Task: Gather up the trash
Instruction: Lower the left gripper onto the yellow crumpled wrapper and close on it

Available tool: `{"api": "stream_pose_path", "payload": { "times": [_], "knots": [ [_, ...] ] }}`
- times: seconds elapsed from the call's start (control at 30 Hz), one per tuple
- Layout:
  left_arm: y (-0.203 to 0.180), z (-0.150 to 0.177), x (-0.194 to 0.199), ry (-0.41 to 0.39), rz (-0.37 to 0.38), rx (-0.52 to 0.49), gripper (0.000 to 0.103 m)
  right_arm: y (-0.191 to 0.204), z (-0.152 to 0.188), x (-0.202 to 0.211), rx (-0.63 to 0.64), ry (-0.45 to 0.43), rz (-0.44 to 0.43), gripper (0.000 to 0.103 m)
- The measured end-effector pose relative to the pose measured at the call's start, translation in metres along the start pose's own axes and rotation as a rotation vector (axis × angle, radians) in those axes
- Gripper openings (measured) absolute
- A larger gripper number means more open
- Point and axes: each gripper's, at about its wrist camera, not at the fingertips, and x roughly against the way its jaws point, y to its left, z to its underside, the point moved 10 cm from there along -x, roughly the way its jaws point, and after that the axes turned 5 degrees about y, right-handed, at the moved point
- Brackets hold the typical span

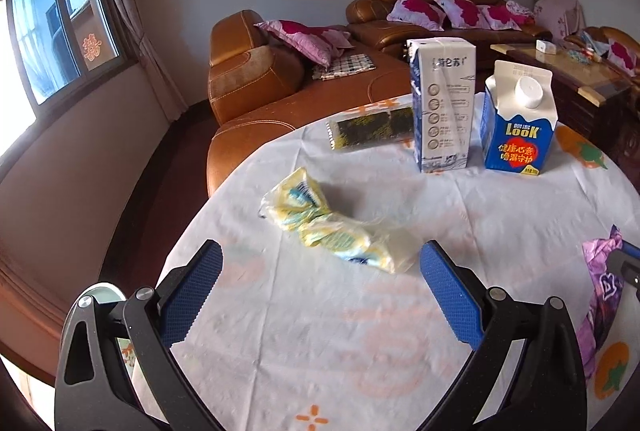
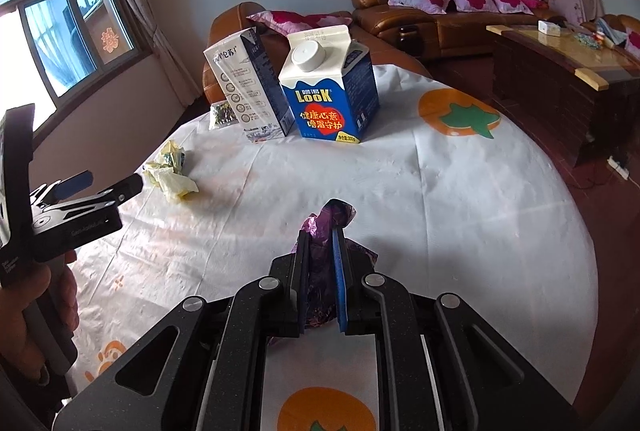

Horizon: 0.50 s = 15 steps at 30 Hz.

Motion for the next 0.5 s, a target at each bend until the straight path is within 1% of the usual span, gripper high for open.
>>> {"api": "stream_pose_path", "payload": {
  "times": [0.07, 0.13, 0.2, 0.27, 0.33, 0.5],
  "knots": [
    [-0.01, -0.009, -0.006, -0.005, -0.008, -0.017, 0.097, -0.001, 0.001, 0.0, -0.008, 0.002, -0.004, 0.012],
    [-0.02, -0.016, -0.018, 0.008, -0.03, -0.046, 0.097, -0.002, 0.001, -0.001, -0.013, 0.007, -0.006, 0.012],
    [-0.025, -0.017, -0.029, 0.027, -0.044, -0.069, 0.097, -0.001, 0.001, -0.001, -0.009, 0.007, -0.007, 0.012],
    [-0.024, -0.011, -0.036, 0.047, -0.07, -0.103, 0.097, 0.0, 0.002, -0.001, -0.005, 0.009, -0.009, 0.012],
    [-0.015, 0.0, -0.038, 0.062, -0.093, -0.128, 0.097, 0.0, 0.002, -0.001, -0.008, 0.009, -0.014, 0.012],
    [0.033, 0.029, -0.034, 0.082, -0.183, -0.167, 0.097, 0.005, 0.001, -0.003, 0.0, 0.01, -0.026, 0.012]
  ]
}}
